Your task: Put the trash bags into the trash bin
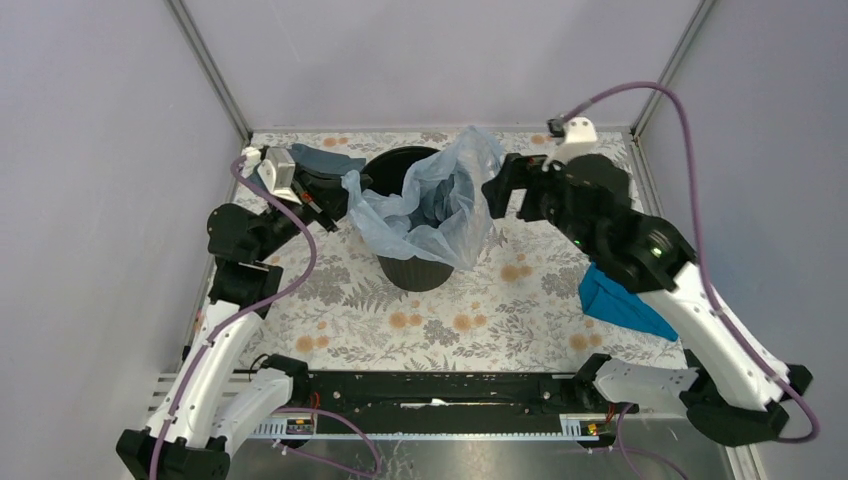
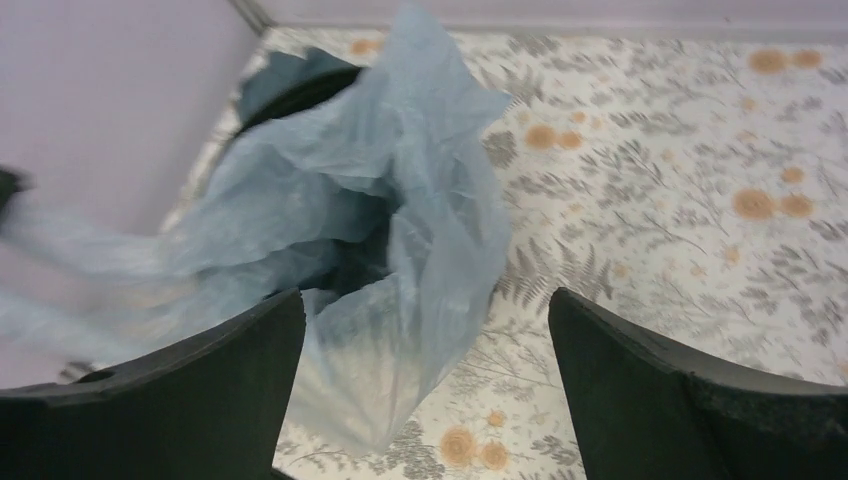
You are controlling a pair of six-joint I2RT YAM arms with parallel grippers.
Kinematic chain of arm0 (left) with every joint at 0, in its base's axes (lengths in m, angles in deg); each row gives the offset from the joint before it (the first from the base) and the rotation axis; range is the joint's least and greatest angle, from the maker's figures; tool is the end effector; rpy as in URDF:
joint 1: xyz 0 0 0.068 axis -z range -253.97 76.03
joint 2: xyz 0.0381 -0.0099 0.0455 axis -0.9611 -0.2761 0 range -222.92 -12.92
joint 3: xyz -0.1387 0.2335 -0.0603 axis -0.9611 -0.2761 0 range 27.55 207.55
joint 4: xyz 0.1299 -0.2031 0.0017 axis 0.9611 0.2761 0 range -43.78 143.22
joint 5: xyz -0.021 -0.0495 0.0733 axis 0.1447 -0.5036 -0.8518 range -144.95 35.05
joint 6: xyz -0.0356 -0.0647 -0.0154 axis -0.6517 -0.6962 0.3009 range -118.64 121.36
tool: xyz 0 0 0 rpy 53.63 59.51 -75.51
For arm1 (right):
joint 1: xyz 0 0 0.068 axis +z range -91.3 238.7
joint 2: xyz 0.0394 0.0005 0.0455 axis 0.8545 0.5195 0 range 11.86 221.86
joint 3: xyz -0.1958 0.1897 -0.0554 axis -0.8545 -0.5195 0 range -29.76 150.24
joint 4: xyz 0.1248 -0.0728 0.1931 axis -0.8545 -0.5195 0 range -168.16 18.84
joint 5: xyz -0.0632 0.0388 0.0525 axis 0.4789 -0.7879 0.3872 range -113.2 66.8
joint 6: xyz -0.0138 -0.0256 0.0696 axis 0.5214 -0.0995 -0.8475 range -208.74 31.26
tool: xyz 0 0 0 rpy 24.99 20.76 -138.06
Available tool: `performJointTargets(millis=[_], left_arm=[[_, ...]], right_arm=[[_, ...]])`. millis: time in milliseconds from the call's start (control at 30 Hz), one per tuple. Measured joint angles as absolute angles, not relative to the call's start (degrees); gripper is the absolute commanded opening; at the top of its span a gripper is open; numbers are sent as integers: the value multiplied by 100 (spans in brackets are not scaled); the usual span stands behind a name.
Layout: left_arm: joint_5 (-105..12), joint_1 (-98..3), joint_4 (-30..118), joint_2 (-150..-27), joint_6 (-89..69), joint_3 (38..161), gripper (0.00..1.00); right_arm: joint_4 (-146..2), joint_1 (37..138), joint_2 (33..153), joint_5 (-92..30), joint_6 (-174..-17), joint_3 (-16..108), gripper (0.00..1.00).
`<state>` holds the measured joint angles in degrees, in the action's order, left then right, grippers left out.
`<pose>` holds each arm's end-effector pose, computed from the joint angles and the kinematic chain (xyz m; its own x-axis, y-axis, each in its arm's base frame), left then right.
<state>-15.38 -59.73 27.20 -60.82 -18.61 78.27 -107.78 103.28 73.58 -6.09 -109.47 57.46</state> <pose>0.1581 -0.0820 0.4302 0.0785 -0.2915 -0.9533 0.8400 0.5343 -0.0942 0.1557 0.1273 0.4751 -0.2931 0.1861 -0.9378 -0.3866 0.8741 0.2943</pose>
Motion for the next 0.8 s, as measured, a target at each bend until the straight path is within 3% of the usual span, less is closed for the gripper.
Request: performJointTargets(millis=[33,100,133,200,300,500,667,800], left_arm=[[-1568,-5973,2739,-6052,-1909,7827,6],[-1710,-5973,2881,-5971,-2059,7827,29],[-1857,-5973,3021,-5907,-2180,7829,45],[-2224,-5973,3461,-5794,-2385,7892,63],[-2862,-5973,4706,-5767,-2772,8371,83],[-3848,-5973,7627,-5737,-3721,9744,95],[-3848,-5975,9480,-5654,-4468,10340,89],[-3094,-5977,9806,-5654,-4680,10439,88]], right_arm=[[-10762,10328,7511,-500,-10953,5764,89],[-10758,10328,7773,-240,-10993,5678,81],[-10714,10330,7917,-107,-11028,5549,74],[-10657,10330,8097,84,-11054,5219,55],[-10520,10333,8145,191,-11133,4701,39],[-9814,10333,8003,156,-11288,4343,27],[-9283,10333,7812,90,-11364,4247,25],[-9009,10333,7745,-32,-11415,4188,25]])
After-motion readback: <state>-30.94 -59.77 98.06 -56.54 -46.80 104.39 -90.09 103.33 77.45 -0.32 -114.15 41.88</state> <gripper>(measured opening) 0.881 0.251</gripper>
